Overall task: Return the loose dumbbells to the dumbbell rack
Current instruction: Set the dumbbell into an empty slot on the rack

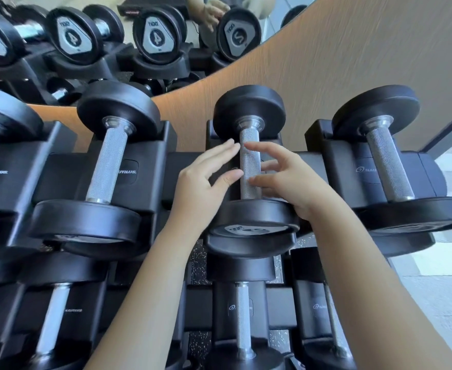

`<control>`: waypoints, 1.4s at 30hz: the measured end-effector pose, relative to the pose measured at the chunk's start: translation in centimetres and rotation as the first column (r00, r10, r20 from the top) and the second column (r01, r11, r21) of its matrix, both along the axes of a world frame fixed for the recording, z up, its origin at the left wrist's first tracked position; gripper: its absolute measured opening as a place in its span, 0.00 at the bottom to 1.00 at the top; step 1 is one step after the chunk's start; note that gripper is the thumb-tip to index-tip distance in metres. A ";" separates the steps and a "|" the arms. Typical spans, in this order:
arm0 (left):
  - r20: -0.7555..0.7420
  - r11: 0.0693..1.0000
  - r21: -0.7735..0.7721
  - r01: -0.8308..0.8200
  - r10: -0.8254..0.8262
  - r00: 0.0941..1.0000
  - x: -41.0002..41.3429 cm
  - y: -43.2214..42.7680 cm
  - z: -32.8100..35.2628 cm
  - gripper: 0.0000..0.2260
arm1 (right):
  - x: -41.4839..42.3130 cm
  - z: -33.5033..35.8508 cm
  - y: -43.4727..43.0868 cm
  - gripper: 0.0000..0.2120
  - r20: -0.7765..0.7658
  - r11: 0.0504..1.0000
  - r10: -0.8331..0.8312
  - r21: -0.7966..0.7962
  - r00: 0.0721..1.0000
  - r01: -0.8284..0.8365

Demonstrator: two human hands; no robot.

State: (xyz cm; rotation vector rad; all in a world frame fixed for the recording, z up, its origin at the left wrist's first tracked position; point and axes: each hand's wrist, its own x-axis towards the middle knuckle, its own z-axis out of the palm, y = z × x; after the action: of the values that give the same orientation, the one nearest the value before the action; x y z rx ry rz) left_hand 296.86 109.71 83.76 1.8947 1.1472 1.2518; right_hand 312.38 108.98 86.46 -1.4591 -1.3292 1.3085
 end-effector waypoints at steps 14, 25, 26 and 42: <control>0.072 0.999 -0.035 0.032 -0.029 0.997 -0.4 -6.5 -0.4 0.13 | 0.9 -0.1 -6.5 0.16 -0.069 0.980 -0.086 0.175 0.994 0.097; -0.016 0.999 -0.036 0.010 -0.010 1.000 -0.5 -7.8 -1.3 0.19 | 0.4 -1.7 -9.2 0.16 0.184 0.944 -0.141 0.321 0.973 0.076; -0.018 0.999 -0.032 0.005 -0.005 1.000 -0.5 -7.8 -1.4 0.19 | 0.3 -1.7 -9.1 0.16 0.204 0.941 -0.157 0.326 0.966 0.084; -0.152 0.997 -0.051 0.059 -0.066 0.986 0.4 -6.2 0.7 0.16 | 1.4 -4.3 -9.4 0.11 -0.256 0.964 -0.141 0.185 0.956 0.192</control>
State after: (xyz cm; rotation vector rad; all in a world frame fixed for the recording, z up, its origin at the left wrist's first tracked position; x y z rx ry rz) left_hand 297.25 103.52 84.47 2.0053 1.1740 1.0516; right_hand 313.82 99.59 82.19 -1.1992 -1.1207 1.1574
